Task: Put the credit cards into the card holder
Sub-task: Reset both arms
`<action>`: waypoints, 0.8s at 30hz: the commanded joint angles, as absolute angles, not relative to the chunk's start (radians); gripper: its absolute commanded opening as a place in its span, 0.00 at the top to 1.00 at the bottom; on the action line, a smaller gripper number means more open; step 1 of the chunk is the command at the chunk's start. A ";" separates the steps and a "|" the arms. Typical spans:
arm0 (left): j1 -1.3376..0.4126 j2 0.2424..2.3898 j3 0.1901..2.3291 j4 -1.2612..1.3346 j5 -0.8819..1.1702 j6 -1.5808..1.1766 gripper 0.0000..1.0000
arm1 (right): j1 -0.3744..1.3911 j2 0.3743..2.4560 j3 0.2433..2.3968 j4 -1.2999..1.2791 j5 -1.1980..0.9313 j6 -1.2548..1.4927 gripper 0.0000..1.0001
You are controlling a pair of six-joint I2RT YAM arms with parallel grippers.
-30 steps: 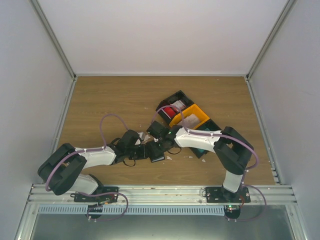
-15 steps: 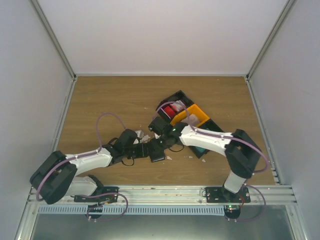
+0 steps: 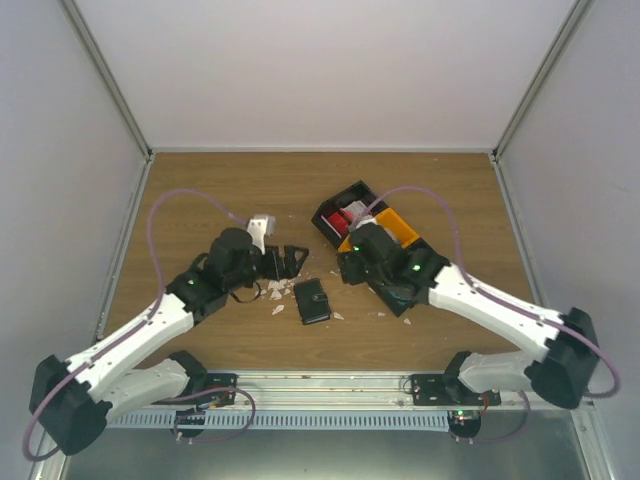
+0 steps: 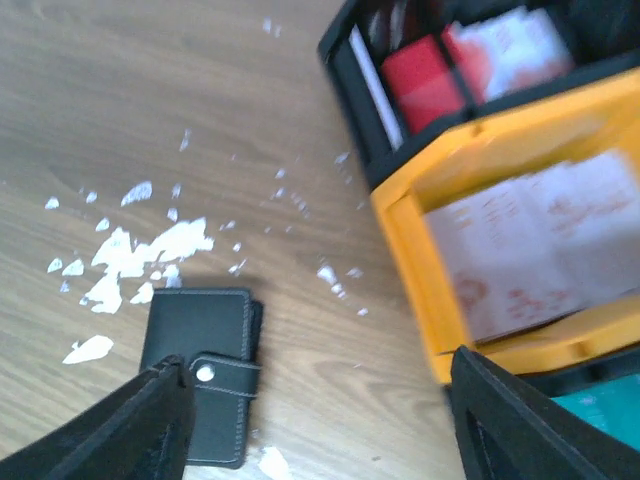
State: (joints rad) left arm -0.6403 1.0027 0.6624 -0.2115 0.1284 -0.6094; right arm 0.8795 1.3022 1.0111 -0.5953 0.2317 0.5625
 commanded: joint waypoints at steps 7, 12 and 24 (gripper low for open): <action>-0.635 0.858 0.964 -0.386 -0.155 -0.431 0.01 | 0.876 0.887 1.065 -0.794 0.622 0.605 0.01; -0.635 0.729 0.999 -0.430 -0.216 -0.374 0.01 | 0.876 0.722 1.101 -0.870 0.720 0.642 0.00; -0.635 0.452 0.957 -0.603 -0.391 -0.300 0.01 | 0.876 0.434 1.109 -0.995 0.787 0.746 0.00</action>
